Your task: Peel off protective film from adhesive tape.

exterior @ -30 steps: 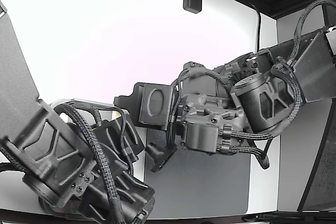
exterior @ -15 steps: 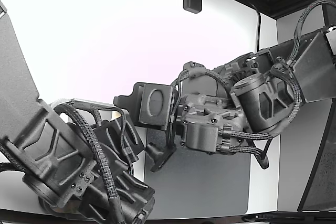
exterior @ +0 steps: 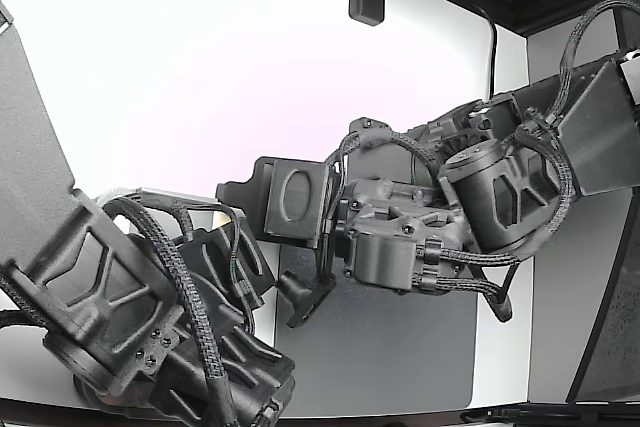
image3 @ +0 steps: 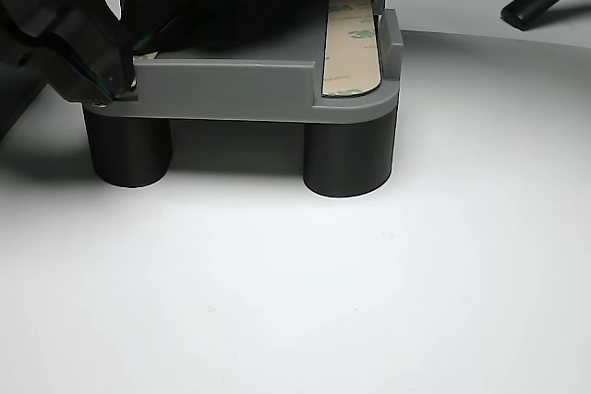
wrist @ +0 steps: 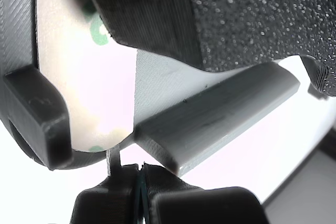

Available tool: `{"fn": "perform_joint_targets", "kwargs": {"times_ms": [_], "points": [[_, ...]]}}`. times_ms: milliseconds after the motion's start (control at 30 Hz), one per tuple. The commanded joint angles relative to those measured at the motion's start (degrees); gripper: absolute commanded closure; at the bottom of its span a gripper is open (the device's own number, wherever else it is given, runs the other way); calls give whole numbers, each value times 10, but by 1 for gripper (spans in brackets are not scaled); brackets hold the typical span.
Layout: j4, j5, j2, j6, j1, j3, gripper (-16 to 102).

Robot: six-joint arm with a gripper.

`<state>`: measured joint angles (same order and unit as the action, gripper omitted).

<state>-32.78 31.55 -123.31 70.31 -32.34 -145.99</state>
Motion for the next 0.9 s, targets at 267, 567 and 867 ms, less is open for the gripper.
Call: {"fn": "perform_joint_targets", "kwargs": {"times_ms": [267, 567, 867], "points": [[8, 4, -34, -6, 4, 4, 98], [6, 1, -33, -9, 4, 4, 98], [-3, -1, -33, -15, 1, 5, 98]]}}
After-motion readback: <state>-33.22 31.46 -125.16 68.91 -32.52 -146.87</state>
